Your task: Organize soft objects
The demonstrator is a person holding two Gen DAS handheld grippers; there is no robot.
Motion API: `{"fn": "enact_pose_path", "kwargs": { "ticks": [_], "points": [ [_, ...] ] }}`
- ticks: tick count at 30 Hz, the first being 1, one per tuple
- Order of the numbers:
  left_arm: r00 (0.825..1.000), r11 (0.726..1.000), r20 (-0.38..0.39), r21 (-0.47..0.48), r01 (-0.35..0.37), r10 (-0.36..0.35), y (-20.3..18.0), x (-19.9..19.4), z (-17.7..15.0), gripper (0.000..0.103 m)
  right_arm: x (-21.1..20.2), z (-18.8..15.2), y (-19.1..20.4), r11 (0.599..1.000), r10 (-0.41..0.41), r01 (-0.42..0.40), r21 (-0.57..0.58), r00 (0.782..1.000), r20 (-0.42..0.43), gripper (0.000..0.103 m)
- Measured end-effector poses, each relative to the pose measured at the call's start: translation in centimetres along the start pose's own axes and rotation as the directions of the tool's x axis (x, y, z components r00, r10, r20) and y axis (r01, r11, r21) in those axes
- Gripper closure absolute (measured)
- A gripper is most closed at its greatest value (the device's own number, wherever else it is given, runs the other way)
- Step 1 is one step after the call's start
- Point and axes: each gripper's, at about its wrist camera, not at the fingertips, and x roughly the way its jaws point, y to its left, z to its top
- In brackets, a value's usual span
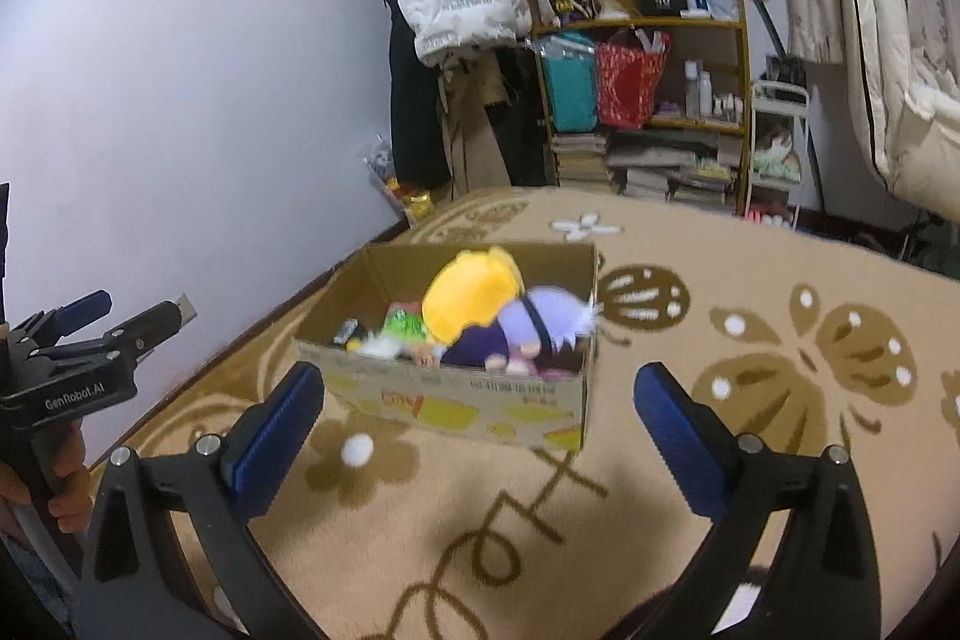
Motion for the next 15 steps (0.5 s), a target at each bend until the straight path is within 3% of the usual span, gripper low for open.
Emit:
{"fn": "enact_pose_path", "kwargs": {
  "ticks": [4, 15],
  "points": [
    [1.000, 0.998, 0.018, 0.051, -0.023, 0.023, -0.7, -0.6, -0.7, 0.000, -0.2, -1.0, -0.5, 1.000, -0.021, 0.021, 0.000, 1.000, -0.010, 0.000],
    [1.000, 0.995, -0.016, 0.104, 0.005, -0.004, -2.2, -0.8, -1.6, 0.000, 0.5, -1.2, -0.8, 0.999, -0.029, 0.030, 0.022, 0.999, -0.018, 0.000]
  ]
}}
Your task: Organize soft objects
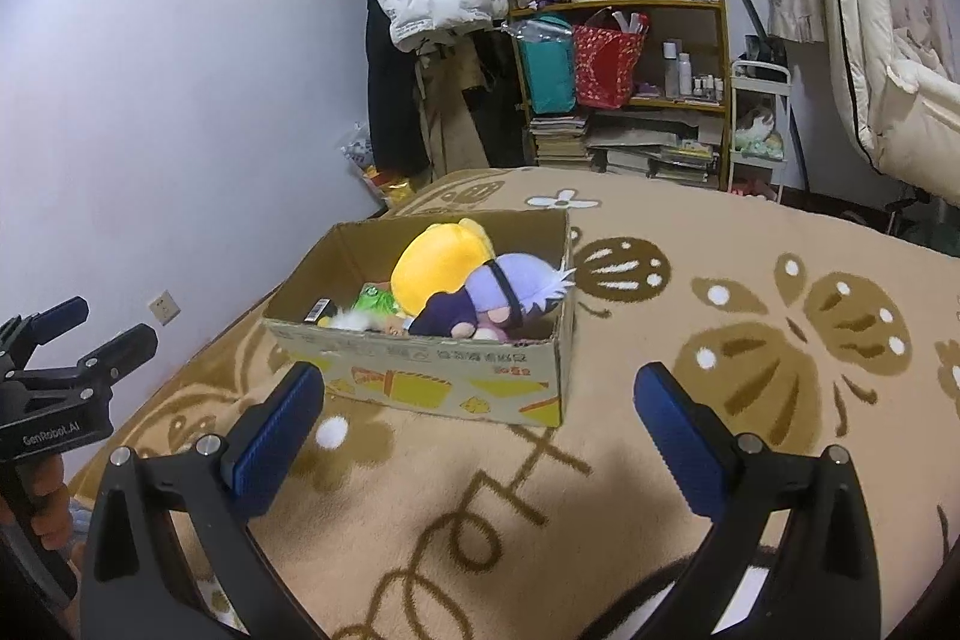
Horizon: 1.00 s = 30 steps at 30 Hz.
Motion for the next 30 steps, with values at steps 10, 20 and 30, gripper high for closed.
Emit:
{"fn": "enact_pose_path", "kwargs": {
  "ticks": [10, 20, 30],
  "points": [
    [1.000, 1.000, -0.004, 0.000, 0.000, 0.000, 0.0, 0.3, 0.2, 0.000, -0.5, 0.0, 1.1, 1.000, -0.003, 0.003, -0.016, 1.000, 0.021, 0.000],
    [1.000, 1.000, 0.003, 0.011, 0.012, -0.012, -0.3, 0.3, 0.2, 0.000, -0.2, 0.2, 1.2, 1.000, -0.005, 0.006, -0.030, 1.000, 0.021, 0.000],
    [1.000, 1.000, 0.004, 0.008, 0.023, -0.023, -0.3, 0.3, 0.1, 0.000, 0.1, 0.4, 1.2, 1.000, -0.010, 0.011, -0.008, 1.000, 0.026, 0.000]
  ]
}}
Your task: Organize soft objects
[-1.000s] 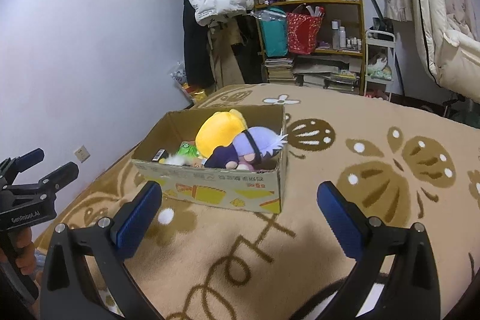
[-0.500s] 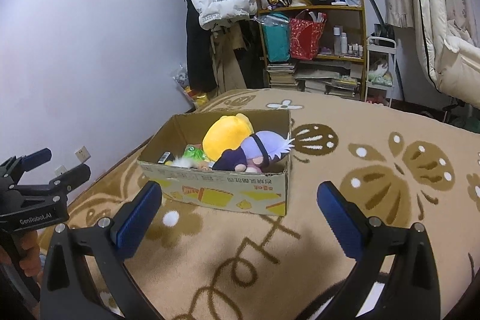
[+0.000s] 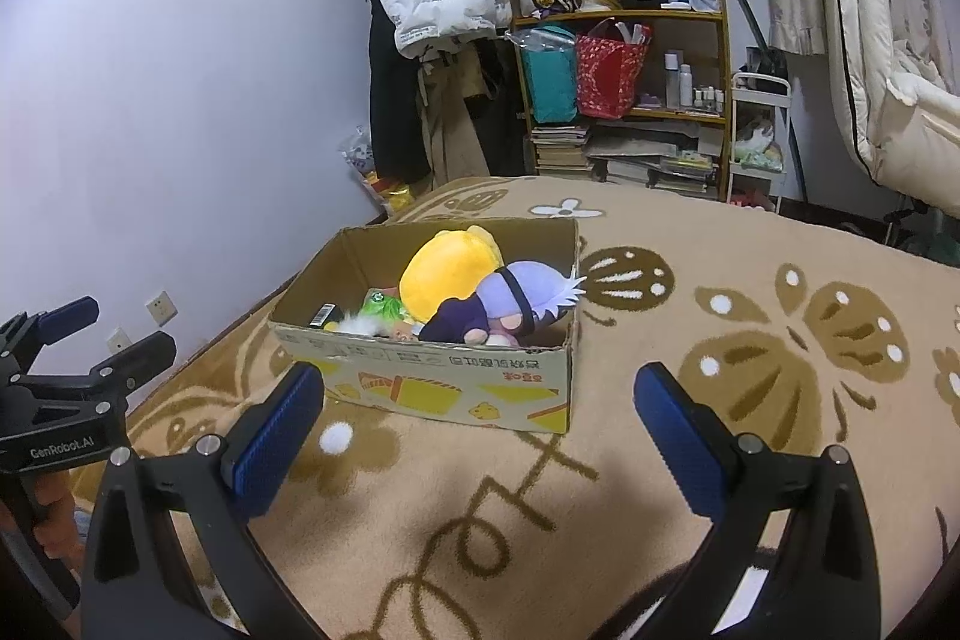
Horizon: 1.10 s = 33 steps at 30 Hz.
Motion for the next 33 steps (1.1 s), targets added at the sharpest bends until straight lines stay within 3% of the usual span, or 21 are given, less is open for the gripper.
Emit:
{"fn": "enact_pose_path", "kwargs": {
  "ticks": [33],
  "points": [
    [1.000, 1.000, -0.005, -0.004, 0.016, -0.016, 0.00, 0.36, -0.10, 0.000, -0.28, 0.02, 0.24, 1.000, 0.012, -0.012, -0.017, 1.000, -0.003, 0.000]
  ]
}}
